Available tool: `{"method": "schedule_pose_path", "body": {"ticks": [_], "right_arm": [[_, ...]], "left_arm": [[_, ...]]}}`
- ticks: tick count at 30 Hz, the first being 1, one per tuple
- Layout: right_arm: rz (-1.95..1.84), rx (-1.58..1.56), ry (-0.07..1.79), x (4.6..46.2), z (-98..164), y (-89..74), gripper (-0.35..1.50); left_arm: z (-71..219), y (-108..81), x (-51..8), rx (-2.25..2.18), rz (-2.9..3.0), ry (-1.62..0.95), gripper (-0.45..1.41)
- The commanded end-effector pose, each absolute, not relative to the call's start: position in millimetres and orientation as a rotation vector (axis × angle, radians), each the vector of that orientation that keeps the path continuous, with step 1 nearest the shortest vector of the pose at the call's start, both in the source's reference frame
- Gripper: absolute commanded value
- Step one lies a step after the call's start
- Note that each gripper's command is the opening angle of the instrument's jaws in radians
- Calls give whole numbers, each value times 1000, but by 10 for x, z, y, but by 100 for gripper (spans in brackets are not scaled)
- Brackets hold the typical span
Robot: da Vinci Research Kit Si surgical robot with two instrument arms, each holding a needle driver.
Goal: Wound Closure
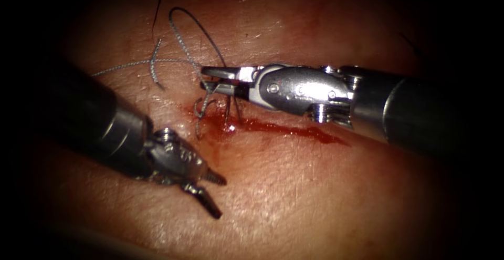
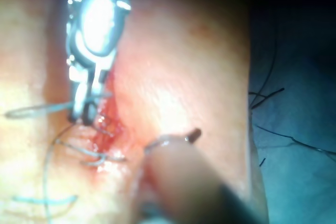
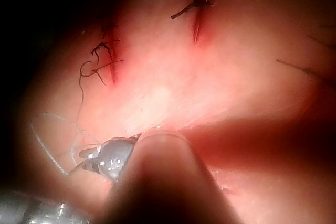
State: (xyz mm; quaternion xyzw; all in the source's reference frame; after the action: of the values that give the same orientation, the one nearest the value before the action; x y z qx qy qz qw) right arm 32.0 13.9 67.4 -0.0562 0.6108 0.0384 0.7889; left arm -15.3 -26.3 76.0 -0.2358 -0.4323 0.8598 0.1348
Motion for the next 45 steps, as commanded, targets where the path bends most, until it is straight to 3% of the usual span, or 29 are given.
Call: {"method": "schedule_pose_path", "body": {"ticks": [1,27,45], "right_arm": [[85,-119,1319,327,678,139,-35],[459,194,1373,327,685,145,-35],[793,383,1544,327,729,122,-35]], "left_arm": [[770,-269,-152,-675,2484,-1257,78],[778,-269,-130,-669,2471,-1274,74],[778,-271,-123,-668,2474,-1271,73]]}}
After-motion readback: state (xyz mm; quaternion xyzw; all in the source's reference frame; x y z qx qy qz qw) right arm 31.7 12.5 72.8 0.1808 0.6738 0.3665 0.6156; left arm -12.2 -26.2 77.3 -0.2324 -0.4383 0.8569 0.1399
